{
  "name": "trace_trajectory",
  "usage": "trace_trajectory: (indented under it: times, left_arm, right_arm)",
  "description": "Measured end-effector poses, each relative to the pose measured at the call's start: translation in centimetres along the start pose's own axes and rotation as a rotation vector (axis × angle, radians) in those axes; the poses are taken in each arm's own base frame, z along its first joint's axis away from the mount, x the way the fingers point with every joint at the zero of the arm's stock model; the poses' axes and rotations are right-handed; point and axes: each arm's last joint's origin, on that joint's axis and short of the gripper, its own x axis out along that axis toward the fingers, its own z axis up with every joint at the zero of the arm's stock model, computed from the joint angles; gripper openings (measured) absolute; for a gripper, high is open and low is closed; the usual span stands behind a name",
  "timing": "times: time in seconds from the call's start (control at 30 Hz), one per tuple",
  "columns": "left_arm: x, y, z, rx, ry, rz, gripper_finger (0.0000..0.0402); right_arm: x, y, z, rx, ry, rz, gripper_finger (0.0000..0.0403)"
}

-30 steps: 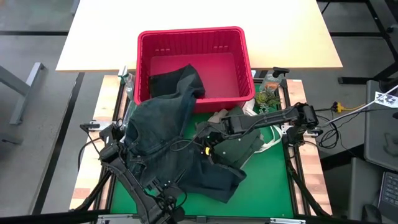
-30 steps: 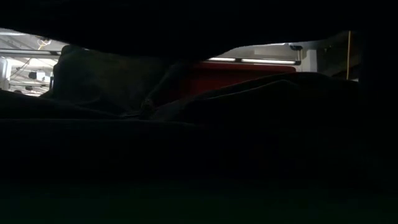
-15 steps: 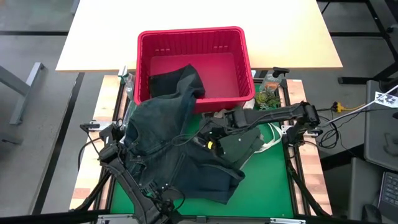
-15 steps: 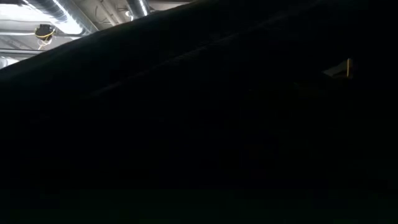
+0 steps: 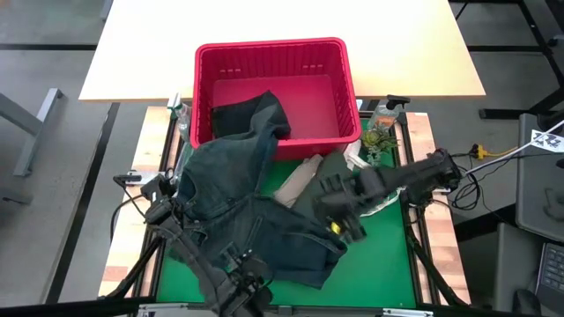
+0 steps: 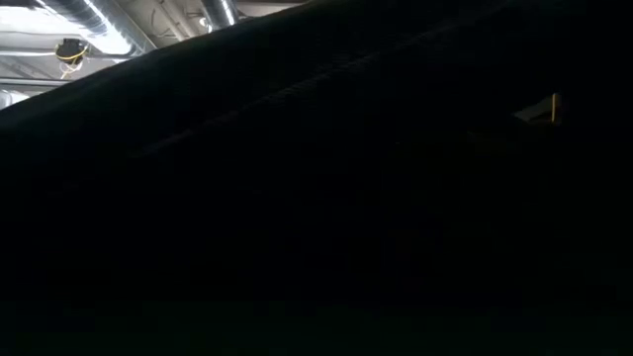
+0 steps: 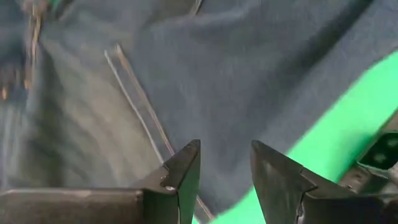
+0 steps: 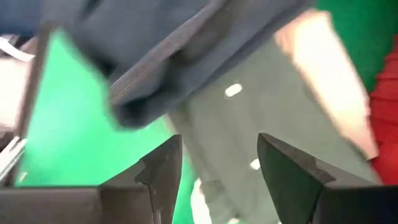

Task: Fold laundry
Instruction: Fold the dark blue pants

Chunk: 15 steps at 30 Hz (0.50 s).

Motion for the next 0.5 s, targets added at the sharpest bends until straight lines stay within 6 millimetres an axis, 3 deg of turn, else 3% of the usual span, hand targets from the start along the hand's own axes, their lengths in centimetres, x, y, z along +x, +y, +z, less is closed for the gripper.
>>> trace_trajectory:
  times: [0.27,0.37,0.5]
  left_arm:
    - [3.1,0.2,5.5,0.211,0.030,-0.030,0.0133]
    - [3.9,0.2,7.0,0.300,0.046,-0.080,0.0133]
    - [4.6,0.0,8.5,0.389,0.025,-0.131,0.0133]
  right_arm:
    - [-2.4,7.1,-3.3,-0.129,-0.117,0.062,0.0207]
    - [-1.7,8.5,-5.2,-0.121,-0.209,0.074,0.0207]
    - [1.2,9.2,-7.7,-0.051,-0.341,0.073,0.0207]
